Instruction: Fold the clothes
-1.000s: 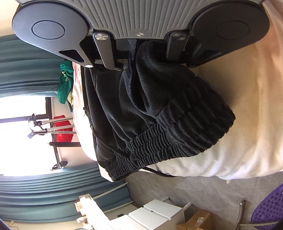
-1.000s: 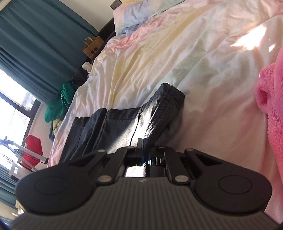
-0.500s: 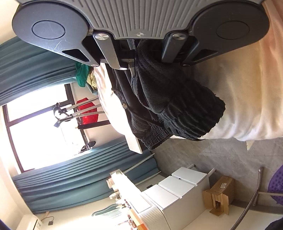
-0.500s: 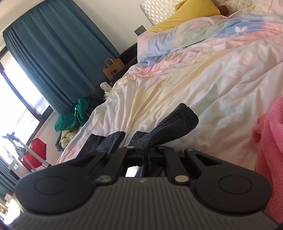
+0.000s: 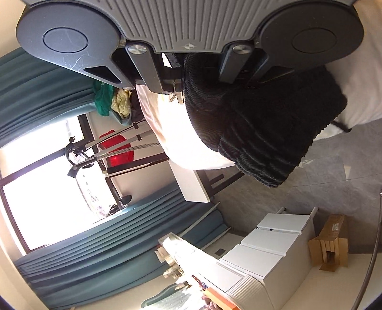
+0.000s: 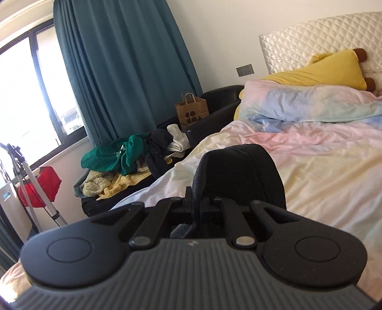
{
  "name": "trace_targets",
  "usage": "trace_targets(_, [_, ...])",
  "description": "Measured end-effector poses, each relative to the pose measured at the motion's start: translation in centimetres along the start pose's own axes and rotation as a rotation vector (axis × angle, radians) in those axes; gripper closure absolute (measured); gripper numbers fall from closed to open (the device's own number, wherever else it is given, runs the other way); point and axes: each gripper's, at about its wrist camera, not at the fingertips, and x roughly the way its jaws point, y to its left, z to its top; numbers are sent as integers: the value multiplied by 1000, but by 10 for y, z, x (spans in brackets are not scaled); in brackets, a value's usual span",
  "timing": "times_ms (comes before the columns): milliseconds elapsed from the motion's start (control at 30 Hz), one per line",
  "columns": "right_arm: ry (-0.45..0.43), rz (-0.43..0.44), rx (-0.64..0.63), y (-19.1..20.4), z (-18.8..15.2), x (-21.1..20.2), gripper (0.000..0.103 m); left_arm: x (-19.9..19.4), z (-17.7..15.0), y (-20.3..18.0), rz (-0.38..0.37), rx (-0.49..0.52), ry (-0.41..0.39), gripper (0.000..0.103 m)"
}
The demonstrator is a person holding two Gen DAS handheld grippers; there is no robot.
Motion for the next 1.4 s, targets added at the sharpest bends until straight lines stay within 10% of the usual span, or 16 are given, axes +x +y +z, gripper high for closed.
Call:
trace_targets(333, [133,-87,-159,90,-50,157,96,209,33,-31,154,172,54,96])
trace_targets(533, [229,-70,-191,94,-86,207,93,267,26,-9,215,207,133,90])
trace_targets(767, [308,176,26,45,-68,182,70,227,19,-10,93,241,134,41])
trace_targets(967, [293,213,225,-27,-55,110,43,152,-16,14,-76,231,115,15])
trace_targets(1233, [369,256,694,-136,-119,43,44,88,-88,132,-215,-137,45,14])
trace_targets(1400, [403,350,777,-146,-122,54,44,78,-80,142,-215,-117,32,14])
